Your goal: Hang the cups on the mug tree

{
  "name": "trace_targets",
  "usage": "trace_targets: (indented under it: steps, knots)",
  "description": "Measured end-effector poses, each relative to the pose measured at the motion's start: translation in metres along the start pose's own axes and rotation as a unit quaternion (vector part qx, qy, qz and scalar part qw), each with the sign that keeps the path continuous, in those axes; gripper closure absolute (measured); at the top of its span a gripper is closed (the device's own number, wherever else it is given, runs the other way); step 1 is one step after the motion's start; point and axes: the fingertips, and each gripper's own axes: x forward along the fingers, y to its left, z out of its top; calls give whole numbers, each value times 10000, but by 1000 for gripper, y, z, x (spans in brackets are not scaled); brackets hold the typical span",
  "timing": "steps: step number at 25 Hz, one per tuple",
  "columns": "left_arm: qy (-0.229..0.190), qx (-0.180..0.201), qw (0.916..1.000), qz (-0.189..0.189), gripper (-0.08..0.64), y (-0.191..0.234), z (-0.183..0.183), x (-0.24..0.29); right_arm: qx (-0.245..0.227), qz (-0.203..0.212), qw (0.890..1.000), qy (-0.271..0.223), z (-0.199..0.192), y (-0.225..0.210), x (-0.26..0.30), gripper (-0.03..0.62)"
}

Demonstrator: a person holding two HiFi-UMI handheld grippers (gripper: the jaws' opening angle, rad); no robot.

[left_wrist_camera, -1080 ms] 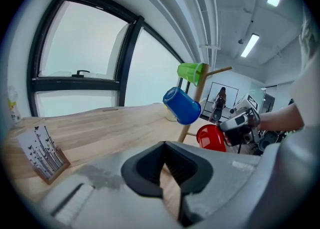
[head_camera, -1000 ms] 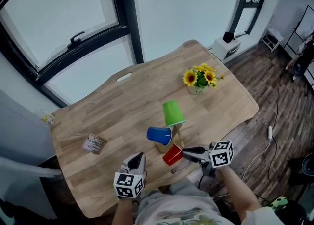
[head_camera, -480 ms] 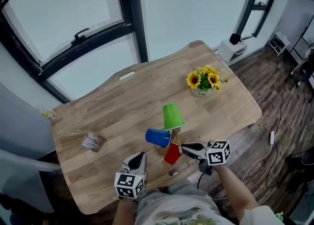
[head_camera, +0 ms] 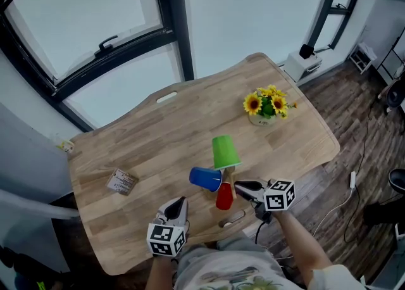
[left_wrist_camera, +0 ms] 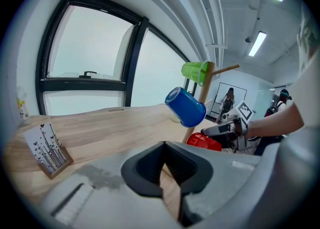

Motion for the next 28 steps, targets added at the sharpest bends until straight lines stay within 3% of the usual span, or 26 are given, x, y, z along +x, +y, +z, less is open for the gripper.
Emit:
trace_targets:
  steps: [5, 14, 17, 23, 28]
  knots:
    - [-2, 13, 10000, -22, 555, 1, 0, -1, -143, -475, 9985, 212, -9, -14, 5, 580]
    - [-40, 117, 9999, -119, 555, 5, 8, -11, -226, -1067, 9938, 219, -8, -19, 0, 473]
    - [-128, 184, 9996, -166, 555, 8, 18, -16, -433, -1350, 9899, 57, 2, -11, -9, 471]
    - [-340, 380, 9979, -404, 555, 4, 42, -25, -1059, -1955, 9744, -317, 23, 20, -32, 471]
    - [-494, 591, 9945, -708, 555, -10, 60, -32, -1560, -2480, 9539, -652, 38, 50, -52, 519]
